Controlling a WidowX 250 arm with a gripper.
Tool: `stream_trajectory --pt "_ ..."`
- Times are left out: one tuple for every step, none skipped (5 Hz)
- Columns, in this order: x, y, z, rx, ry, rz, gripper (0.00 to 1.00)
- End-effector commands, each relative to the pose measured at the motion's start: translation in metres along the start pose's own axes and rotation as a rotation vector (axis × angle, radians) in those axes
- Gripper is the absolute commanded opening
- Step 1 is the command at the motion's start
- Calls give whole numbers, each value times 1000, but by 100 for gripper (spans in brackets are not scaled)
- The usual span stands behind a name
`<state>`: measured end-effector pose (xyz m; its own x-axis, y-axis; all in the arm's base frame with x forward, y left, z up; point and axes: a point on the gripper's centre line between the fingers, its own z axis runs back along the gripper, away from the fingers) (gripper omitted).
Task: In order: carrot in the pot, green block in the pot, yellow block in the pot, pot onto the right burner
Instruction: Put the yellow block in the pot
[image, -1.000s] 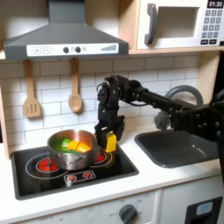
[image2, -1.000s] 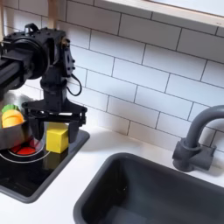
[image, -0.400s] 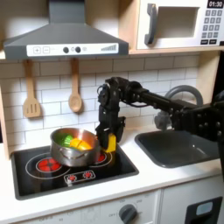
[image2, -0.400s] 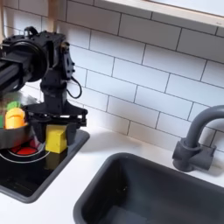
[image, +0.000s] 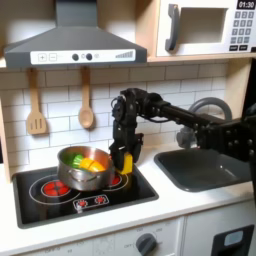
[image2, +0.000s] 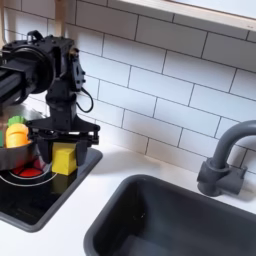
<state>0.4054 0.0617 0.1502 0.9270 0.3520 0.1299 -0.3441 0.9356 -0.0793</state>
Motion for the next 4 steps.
stream_trajectory --pt "2 1 17 -18 -33 5 0" --pt "0 8 20 -23 -28 28 0" --pt "-5 4 23 -45 -30 26 0" --pt "-5 1 54 -90 -92 23 0"
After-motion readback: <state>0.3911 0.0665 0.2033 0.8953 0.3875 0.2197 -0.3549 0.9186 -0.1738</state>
